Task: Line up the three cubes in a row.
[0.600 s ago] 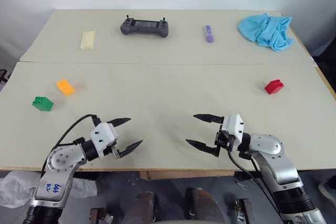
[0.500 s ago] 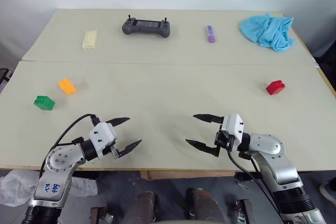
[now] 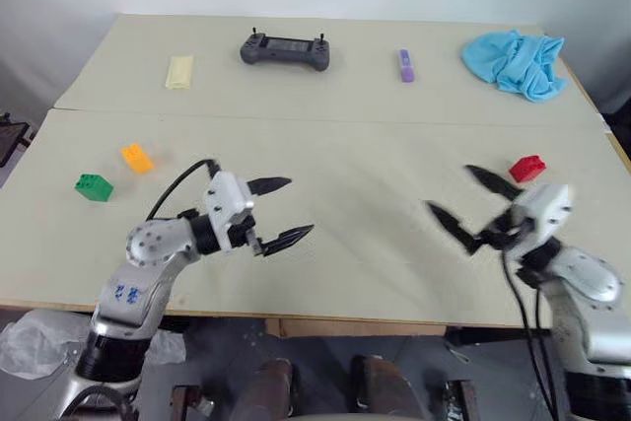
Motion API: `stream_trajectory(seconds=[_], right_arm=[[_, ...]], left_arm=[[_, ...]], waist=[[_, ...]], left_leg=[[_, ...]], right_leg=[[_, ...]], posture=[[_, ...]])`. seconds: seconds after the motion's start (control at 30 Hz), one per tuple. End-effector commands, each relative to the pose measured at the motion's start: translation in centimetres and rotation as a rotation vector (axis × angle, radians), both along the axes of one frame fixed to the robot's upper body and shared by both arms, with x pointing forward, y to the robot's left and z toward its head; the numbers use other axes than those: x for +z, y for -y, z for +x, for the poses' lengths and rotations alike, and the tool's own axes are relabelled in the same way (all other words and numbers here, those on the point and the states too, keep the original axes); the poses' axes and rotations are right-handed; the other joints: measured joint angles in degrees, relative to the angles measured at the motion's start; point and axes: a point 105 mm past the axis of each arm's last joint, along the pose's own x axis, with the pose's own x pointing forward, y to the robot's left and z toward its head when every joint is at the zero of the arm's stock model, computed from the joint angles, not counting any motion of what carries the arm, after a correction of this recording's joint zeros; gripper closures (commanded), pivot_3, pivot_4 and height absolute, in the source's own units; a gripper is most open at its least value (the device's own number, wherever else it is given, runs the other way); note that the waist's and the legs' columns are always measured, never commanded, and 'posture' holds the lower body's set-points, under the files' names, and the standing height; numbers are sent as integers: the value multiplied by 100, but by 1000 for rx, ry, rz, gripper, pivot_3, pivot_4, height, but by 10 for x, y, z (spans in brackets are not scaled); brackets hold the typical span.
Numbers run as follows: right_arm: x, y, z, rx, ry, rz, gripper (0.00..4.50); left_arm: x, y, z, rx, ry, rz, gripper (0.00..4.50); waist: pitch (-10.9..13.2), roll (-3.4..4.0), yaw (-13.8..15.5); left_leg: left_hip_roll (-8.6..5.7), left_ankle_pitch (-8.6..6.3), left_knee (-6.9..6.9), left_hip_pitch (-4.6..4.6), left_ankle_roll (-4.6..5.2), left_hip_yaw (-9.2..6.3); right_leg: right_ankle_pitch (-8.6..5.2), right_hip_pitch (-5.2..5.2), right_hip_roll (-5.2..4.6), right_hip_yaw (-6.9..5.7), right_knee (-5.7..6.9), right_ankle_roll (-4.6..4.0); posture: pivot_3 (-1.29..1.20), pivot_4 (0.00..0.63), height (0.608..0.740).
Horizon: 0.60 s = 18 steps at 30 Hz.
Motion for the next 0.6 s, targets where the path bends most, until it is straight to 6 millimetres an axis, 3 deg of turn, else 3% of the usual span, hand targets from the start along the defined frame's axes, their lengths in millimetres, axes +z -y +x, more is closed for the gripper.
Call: stream_trajectory(seconds=[0.03, 0.1, 0.2, 0.27, 0.37, 0.47, 0.6], right_arm=[[3, 58, -20, -317, 42, 22, 0], [-9, 88, -36, -505, 31, 43, 0], [-36, 109, -54, -685, -44, 80, 0], [-47, 114, -59, -755, -82, 96, 0], [-49, 106, -54, -708, -106, 59, 0], [-35, 93, -31, -566, -115, 79, 0], [-1, 101, 21, -436, -175, 22, 0]], left_arm=[[-1, 15, 5, -32, 7, 23, 9], [-1, 25, 12, -27, 11, 11, 9], [-5, 34, 11, -50, 2, 6, 9], [-10, 37, 8, -56, -2, 22, 9], [-14, 35, 6, -54, 3, 31, 9], [-13, 29, 4, -46, -3, 28, 9], [-9, 22, 2, -21, 10, 19, 9]], waist=[[-1, 2, -3], [-1, 2, -1], [-2, 3, -27], [-4, 8, -68], [-11, 20, -140], [-11, 21, -174], [-1, 38, -175]], left_leg=[[0, 0, -2, 1, 0, 2], [1, 1, 0, 2, -1, 4], [0, 1, 1, 4, -1, 10], [3, 2, -5, 9, -2, 25], [5, 4, -3, 15, -3, 35], [4, 7, 4, 20, -3, 40], [4, 10, 26, 25, 4, 52]], right_leg=[[0, -1, 1, 2, 2, 0], [0, 0, 8, 1, 3, 0], [0, -1, 12, 9, 10, 0], [0, -8, 12, 28, 16, 0], [0, -9, 12, 41, 21, 0], [0, -9, 11, 49, 18, 0], [3, -6, 8, 60, 24, 6]], posture=[[0, 150, 740], [0, 150, 740], [0, 150, 740], [0, 150, 740], [0, 150, 740], [0, 150, 740], [0, 150, 740]])
